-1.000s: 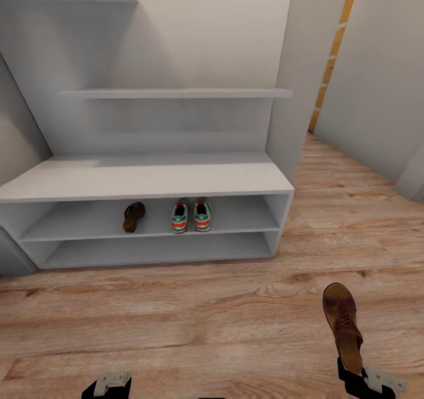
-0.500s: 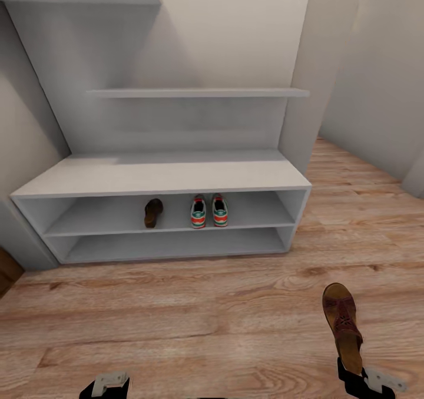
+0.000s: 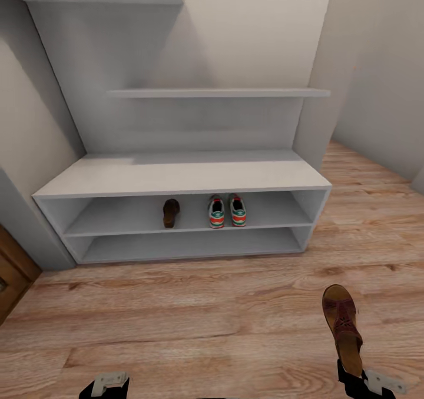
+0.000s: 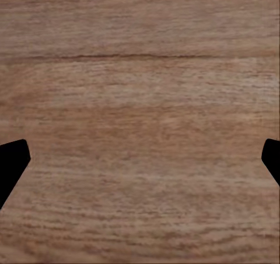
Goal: Pick up the two gym shoes and the two sandals from the corridor floor and place them onto the hallstand (shoe rack) in the corridor, making sure they are on the rack and not on the floor. Arrange them so the two gym shoes are next to each other and the two sandals are next to each other.
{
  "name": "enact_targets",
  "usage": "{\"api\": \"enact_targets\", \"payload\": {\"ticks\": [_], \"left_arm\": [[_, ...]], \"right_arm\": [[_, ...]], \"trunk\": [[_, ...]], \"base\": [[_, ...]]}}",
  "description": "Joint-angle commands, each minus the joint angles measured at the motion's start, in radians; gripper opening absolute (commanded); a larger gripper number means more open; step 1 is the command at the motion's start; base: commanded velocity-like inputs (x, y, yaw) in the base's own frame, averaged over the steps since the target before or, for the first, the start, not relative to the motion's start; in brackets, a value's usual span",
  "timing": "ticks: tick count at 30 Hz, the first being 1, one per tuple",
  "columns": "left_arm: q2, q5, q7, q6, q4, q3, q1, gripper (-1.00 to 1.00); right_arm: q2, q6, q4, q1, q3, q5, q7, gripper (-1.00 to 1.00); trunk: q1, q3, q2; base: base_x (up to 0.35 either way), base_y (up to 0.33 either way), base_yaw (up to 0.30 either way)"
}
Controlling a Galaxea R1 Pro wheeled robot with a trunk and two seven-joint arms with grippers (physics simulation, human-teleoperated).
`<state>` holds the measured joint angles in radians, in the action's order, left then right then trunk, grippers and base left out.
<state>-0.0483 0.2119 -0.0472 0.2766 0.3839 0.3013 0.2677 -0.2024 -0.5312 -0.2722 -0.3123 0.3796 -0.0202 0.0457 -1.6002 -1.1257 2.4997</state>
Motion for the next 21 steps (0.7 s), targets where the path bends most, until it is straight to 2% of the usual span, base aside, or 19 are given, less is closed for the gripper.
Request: {"api": "enact_targets", "payload": {"ticks": [1, 15, 21], "left_arm": [[0.001, 0.009, -0.005, 0.004, -0.001, 0.008, 0.001, 1.0], [-0.001, 0.009, -0.005, 0.004, -0.001, 0.009, 0.001, 1.0], [-0.001, 0.009, -0.005, 0.004, -0.002, 0.009, 0.001, 1.0]], "right_arm": [[0.0, -0.003, 0.001, -0.001, 0.004, -0.006, 0.006, -1.0], [0.0, -0.003, 0.001, -0.001, 0.004, -0.006, 0.006, -1.0], [0.0, -0.003, 0.001, -0.001, 0.004, -0.006, 0.006, -1.0]], "trunk": [[0.0, -0.001, 0.0], [0.0, -0.001, 0.0], [0.0, -0.001, 0.0]], "base": [[0.0, 0.306, 0.0], [-0.001, 0.306, 0.0], [-0.076, 0.306, 0.0]]}}
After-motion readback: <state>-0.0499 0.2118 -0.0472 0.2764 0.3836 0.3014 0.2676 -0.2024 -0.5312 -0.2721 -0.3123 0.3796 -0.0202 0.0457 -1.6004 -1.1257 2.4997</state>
